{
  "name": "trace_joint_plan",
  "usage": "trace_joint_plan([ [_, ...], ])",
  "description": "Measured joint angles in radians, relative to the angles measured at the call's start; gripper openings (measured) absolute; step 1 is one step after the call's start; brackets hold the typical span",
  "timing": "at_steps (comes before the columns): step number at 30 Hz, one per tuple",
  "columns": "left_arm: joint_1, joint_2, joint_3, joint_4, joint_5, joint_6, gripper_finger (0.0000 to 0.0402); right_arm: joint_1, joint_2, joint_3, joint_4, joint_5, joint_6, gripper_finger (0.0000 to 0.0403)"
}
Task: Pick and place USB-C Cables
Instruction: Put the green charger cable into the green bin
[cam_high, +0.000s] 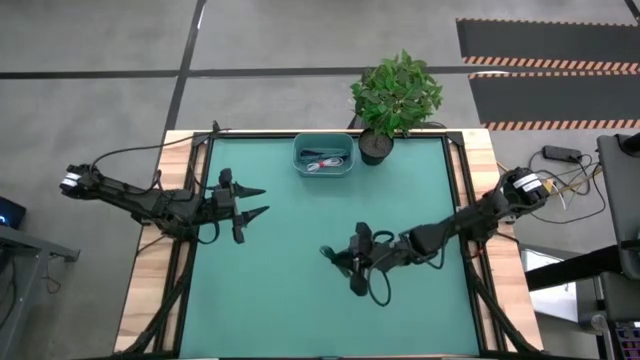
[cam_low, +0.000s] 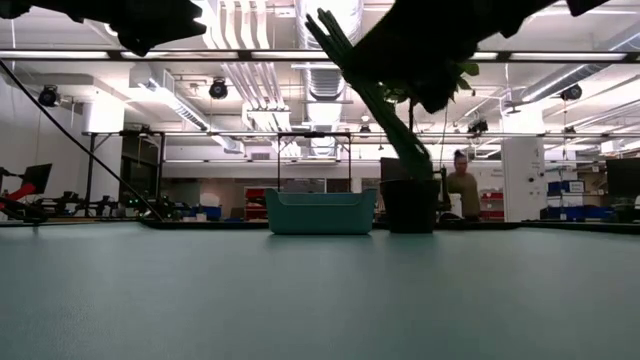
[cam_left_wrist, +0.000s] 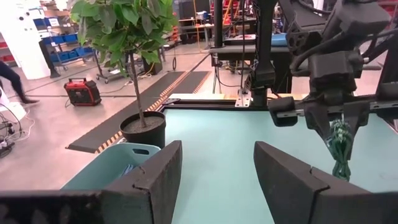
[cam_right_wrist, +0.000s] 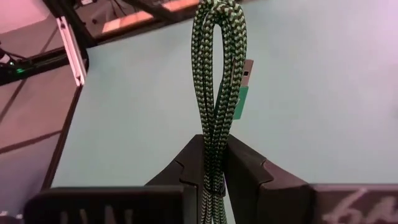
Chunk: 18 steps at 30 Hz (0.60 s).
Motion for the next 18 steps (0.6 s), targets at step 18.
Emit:
trace_joint_plan([
  [18, 0.000, -0.020, 0.001, -0.001, 0.000, 0.002, 0.0185, -0.132, 0.000, 0.026, 0.327, 0.026, -0.470, 0.0038],
])
